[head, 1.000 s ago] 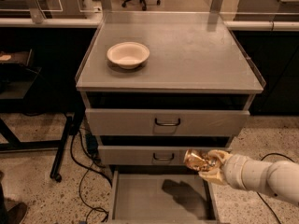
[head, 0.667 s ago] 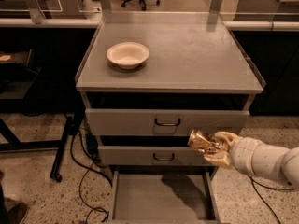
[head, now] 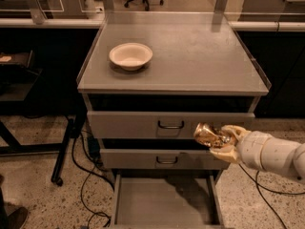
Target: Pick orange can from bottom drawer and place on counter
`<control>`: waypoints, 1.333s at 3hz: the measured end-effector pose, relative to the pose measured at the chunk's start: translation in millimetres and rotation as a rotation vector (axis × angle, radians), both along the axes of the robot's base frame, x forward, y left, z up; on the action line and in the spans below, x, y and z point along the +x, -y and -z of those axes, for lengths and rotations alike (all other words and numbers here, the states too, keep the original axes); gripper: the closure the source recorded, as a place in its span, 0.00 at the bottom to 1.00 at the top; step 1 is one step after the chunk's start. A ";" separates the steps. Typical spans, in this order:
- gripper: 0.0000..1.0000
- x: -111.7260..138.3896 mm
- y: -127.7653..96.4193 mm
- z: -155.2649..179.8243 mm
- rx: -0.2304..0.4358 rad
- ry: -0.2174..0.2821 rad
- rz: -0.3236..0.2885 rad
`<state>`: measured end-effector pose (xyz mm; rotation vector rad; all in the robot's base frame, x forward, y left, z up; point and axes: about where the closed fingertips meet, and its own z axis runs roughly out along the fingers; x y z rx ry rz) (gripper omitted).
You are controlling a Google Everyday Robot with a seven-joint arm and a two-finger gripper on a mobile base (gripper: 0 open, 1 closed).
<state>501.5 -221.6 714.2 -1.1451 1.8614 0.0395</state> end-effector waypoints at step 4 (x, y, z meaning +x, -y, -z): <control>1.00 64.5 10.0 -139.3 0.003 0.166 0.014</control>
Offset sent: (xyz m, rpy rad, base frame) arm 0.0597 -0.0136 0.1680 0.0186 -0.2357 -0.0521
